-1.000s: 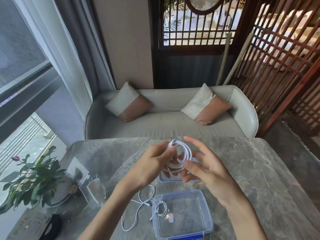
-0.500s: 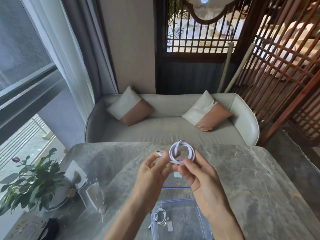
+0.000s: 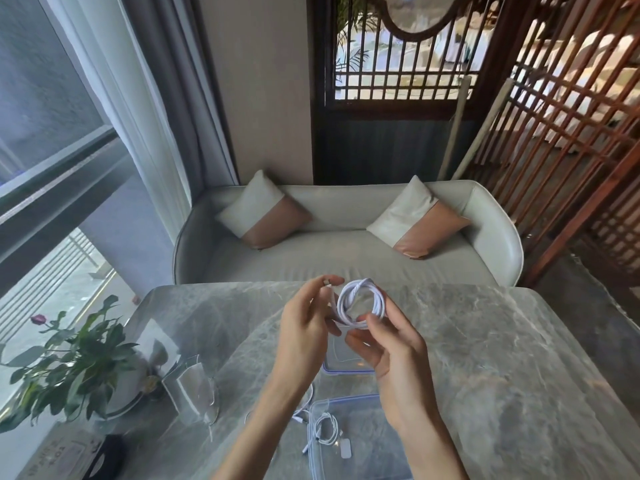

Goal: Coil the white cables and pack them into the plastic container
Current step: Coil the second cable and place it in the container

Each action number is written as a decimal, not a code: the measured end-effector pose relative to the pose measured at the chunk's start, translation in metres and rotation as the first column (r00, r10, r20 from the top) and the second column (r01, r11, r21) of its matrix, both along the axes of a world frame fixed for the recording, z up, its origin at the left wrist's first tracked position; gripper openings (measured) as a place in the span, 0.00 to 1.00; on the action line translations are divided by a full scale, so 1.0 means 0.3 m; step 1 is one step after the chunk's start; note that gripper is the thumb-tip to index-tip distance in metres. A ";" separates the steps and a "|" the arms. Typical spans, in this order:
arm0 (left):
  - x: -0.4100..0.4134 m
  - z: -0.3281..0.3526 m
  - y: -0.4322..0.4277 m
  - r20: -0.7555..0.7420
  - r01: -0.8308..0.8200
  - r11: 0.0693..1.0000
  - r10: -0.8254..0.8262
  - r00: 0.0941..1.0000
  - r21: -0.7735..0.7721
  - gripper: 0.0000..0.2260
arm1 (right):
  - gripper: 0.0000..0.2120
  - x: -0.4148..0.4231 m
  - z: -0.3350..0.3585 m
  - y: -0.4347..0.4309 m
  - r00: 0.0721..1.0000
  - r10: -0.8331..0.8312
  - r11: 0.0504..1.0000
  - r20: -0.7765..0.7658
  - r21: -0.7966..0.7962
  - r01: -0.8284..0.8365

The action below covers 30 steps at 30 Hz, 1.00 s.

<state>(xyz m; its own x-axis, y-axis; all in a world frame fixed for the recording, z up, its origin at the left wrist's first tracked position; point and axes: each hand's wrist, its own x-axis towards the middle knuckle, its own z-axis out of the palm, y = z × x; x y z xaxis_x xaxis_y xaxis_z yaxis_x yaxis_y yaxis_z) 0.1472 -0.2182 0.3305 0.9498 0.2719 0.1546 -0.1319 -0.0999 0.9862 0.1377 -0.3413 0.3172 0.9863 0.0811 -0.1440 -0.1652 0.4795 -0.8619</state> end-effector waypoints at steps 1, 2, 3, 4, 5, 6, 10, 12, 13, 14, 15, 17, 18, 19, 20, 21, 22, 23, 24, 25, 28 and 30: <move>0.001 -0.003 -0.006 0.013 0.001 1.000 -0.001 1.000 0.006 0.12 | 0.17 0.002 -0.003 0.006 1.000 -0.024 1.000 -0.015 0.008 0.024; 0.002 -0.004 -0.010 0.016 0.002 1.000 -0.002 1.000 0.005 0.12 | 0.16 0.003 -0.006 0.012 0.999 -0.046 0.999 -0.027 0.017 0.046; 0.003 -0.003 -0.013 0.019 0.004 1.000 -0.004 1.000 0.001 0.11 | 0.16 0.004 -0.008 0.017 0.997 -0.065 0.997 -0.033 0.028 0.066; 0.003 -0.003 -0.015 0.032 0.005 1.000 -0.005 0.999 0.002 0.11 | 0.15 0.004 -0.010 0.021 0.996 -0.083 0.996 -0.036 0.038 0.085; 0.002 -0.002 -0.015 0.061 0.005 0.999 -0.007 0.998 0.032 0.11 | 0.15 0.005 -0.012 0.024 0.994 -0.102 0.994 -0.038 0.045 0.103; -0.002 0.001 -0.012 0.103 0.004 0.996 -0.014 0.995 0.094 0.10 | 0.15 0.007 -0.014 0.026 0.992 -0.122 0.991 -0.042 0.044 0.123; -0.013 0.022 0.010 0.166 0.132 0.944 -0.189 0.968 0.303 0.10 | 0.14 0.005 -0.024 0.028 0.982 -0.189 0.982 -0.027 -0.022 0.189; -0.003 0.043 0.019 0.109 0.213 0.923 -0.259 0.960 0.320 0.09 | 0.15 -0.005 -0.025 0.030 0.982 -0.189 0.980 0.009 -0.068 0.189; 0.004 0.053 0.022 0.073 0.238 0.925 -0.271 0.960 0.295 0.07 | 0.16 -0.009 -0.026 0.031 0.982 -0.189 0.978 0.025 -0.087 0.190; 0.009 0.063 0.023 0.041 0.252 0.932 -0.271 0.962 0.261 0.07 | 0.16 -0.012 -0.026 0.029 0.981 -0.188 0.976 0.040 -0.107 0.191; 0.014 0.070 0.023 0.013 0.260 0.939 -0.270 0.963 0.226 0.07 | 0.17 -0.012 -0.025 0.026 0.981 -0.185 0.973 0.054 -0.127 0.190; 0.018 0.080 0.023 -0.029 0.278 0.948 -0.277 0.960 0.155 0.10 | 0.17 -0.012 -0.021 0.015 0.982 -0.173 0.969 0.078 -0.165 0.184; 0.020 0.083 0.024 -0.042 0.286 0.951 -0.283 0.958 0.121 0.13 | 0.16 -0.013 -0.018 0.009 0.982 -0.164 0.967 0.092 -0.182 0.179; 0.025 0.086 0.027 -0.057 0.292 0.953 -0.288 0.956 0.080 0.17 | 0.16 -0.016 -0.014 0.003 0.982 -0.153 0.965 0.111 -0.197 0.172; 0.031 0.091 0.031 -0.081 0.298 0.954 -0.294 0.952 0.035 0.21 | 0.15 -0.020 -0.010 -0.002 0.981 -0.140 0.963 0.131 -0.212 0.166; 0.039 0.098 0.037 -0.118 0.303 0.953 -0.300 0.947 0.011 0.25 | 0.16 -0.025 -0.006 -0.005 0.980 -0.128 0.961 0.149 -0.224 0.160; 0.047 0.105 0.043 -0.163 0.312 0.950 -0.306 0.938 0.011 0.26 | 0.16 -0.030 -0.002 -0.007 0.979 -0.118 0.959 0.164 -0.235 0.155; 0.054 0.111 0.048 -0.210 0.323 0.946 -0.309 0.928 0.035 0.26 | 0.18 -0.034 0.002 -0.007 0.978 -0.110 0.958 0.176 -0.243 0.151; 0.060 0.116 0.050 -0.248 0.332 0.940 -0.306 0.919 0.074 0.24 | 0.19 -0.037 0.004 -0.007 0.977 -0.102 0.957 0.185 -0.249 0.148; 0.063 0.116 0.052 -0.268 0.337 0.931 -0.292 0.918 0.142 0.20 | 0.21 -0.040 0.006 -0.005 0.977 -0.096 0.957 0.191 -0.253 0.143; 0.059 0.112 0.037 -0.218 0.266 0.809 -0.174 0.960 0.525 0.13 | 0.22 -0.047 0.006 0.002 0.975 -0.074 0.959 0.211 -0.253 0.128; 0.050 0.103 0.019 -0.180 0.189 0.736 -0.092 0.979 0.650 0.14 | 0.21 -0.050 0.001 0.008 0.974 -0.065 0.960 0.216 -0.252 0.120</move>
<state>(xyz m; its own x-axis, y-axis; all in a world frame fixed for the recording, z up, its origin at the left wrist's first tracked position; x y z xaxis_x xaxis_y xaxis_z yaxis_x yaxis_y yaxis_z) 0.1620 -0.2124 0.3613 0.9927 0.0092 0.1200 -0.0764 -0.7225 0.6871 0.1227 -0.3389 0.3176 0.9981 -0.0249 0.0572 0.0615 0.2373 -0.9695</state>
